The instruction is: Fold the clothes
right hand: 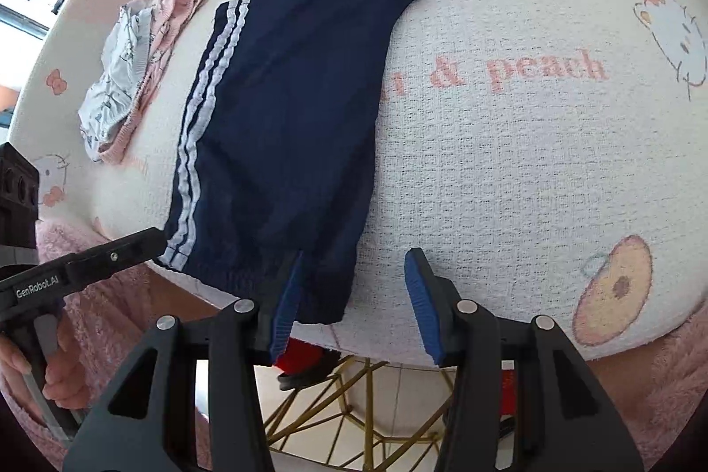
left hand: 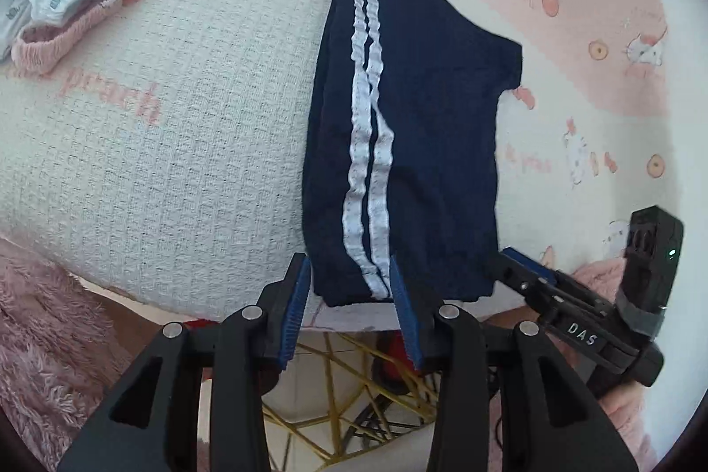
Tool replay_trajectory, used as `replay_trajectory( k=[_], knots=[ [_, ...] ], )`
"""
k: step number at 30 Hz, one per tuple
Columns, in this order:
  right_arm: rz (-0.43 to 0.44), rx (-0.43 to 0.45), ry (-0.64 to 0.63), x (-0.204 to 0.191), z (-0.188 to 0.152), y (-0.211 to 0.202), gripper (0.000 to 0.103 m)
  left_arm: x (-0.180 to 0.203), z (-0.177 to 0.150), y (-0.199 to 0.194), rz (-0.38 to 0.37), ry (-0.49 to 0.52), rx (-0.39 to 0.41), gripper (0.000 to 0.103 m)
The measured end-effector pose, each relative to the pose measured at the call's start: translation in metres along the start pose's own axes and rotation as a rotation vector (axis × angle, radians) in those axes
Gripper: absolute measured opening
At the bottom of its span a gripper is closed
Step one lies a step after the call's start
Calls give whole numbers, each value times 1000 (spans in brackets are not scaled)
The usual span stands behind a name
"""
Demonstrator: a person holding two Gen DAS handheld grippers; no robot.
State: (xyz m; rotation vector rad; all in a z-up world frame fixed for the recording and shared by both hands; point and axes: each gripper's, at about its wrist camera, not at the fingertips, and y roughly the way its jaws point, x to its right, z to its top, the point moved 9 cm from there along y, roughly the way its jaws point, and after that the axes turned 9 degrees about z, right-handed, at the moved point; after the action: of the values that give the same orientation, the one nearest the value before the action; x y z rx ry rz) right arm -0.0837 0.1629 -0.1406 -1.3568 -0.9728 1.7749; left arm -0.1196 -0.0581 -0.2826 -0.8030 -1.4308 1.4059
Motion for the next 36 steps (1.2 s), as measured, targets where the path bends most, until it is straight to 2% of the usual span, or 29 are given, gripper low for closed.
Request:
replay_trajectory(
  k=[2,8,10,12,14,16,21,24,28,30,32,33,36],
  knots=[
    [-30,-7,-27,-1,2,3,48,1,-1,6,59,29,-4,40],
    [-83,-8,-88,-5,1,4,48,5,-1,12,138,82,6,43],
    [-48,-11,-75,-8,1,1,41,6,-1,13,147,89,12,43],
    [10,-18,-44,-12,1,0,38,7,-1,13,151,92,17,43],
    [38,-27,-24,-14,0,1,38,8,1,8,175,101,47,41],
    [16,-35,-39,-13,-3,1,39,10,6,-1,211,117,99,34],
    [-14,-28,-56,-17,2,3,39,9,13,-16,254,126,177,33],
    [-14,-21,-50,-12,-1,2,40,10,7,-11,70,38,100,34],
    [-5,-25,-53,-8,-3,2,40,15,-6,-5,74,37,72,34],
    [4,-33,-48,-11,-2,7,35,20,-11,3,84,44,50,34],
    [19,-39,-49,-14,-3,9,32,29,-21,16,99,47,17,39],
    [17,-40,-54,-15,-3,11,32,32,-19,22,101,46,11,44],
    [-5,-26,-84,-18,0,16,32,36,-17,23,85,31,15,45]
  ],
)
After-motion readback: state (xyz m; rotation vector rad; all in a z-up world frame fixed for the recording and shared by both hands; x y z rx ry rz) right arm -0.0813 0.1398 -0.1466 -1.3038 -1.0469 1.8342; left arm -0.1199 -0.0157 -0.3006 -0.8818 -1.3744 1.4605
